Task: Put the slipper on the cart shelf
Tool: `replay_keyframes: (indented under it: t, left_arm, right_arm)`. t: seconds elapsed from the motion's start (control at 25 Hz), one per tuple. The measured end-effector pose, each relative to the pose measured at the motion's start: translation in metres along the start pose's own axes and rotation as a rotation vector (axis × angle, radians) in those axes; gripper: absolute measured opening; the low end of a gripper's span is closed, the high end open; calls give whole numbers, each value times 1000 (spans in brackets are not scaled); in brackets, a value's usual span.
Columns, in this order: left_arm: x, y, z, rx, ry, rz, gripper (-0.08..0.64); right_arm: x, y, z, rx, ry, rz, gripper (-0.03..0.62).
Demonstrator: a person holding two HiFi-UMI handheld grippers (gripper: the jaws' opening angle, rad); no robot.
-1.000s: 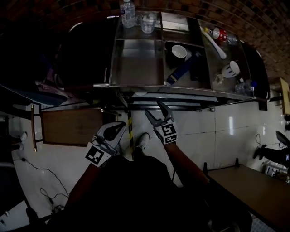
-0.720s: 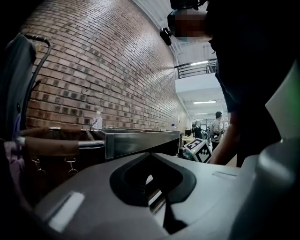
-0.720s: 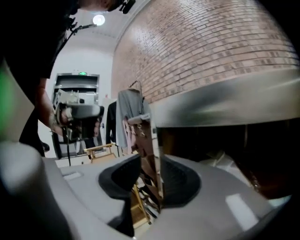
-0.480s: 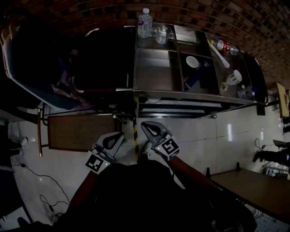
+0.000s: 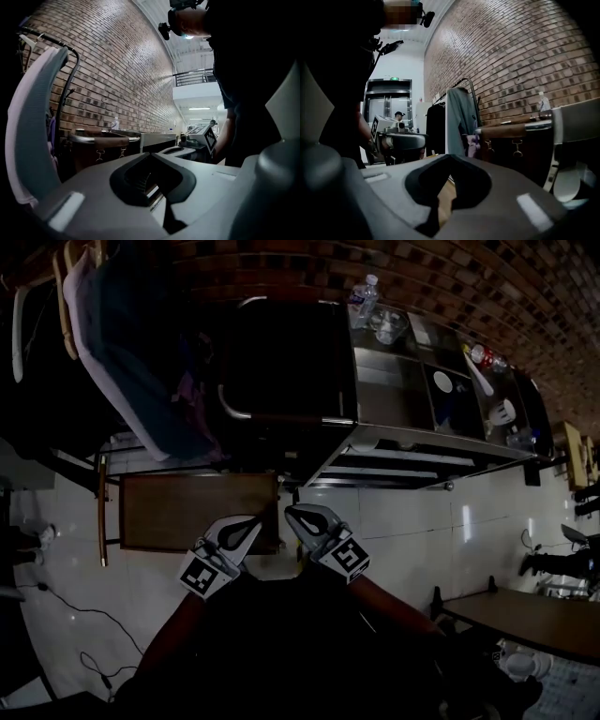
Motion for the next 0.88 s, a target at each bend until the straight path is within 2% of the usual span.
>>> replay_keyframes:
  t: [0.24, 0.44, 0.64, 0.88]
  left_arm:
    - [17, 82, -12, -4, 17, -64, 0]
    - [17, 129, -14, -9, 34, -75, 0]
    - [8, 151, -7, -18, 41, -37, 0]
    - [-5, 149, 2, -40, 28, -18, 0]
  right_arm:
    - [75, -44, -6, 3, -4, -38, 0]
    - [123, -58, -6, -4, -6, -38, 1]
    - [154, -58, 6, -9, 5, 1, 2]
    - [167, -50, 16, -1, 24, 17, 2]
Point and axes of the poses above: the fingertips, and each gripper's own axes: y backward along the fingers, x to its left, z out of its top, the point moved 2 cm from there along y, backward along the fingers, and after that the axes turned 5 degrees about -y, right-handed, at the moved point
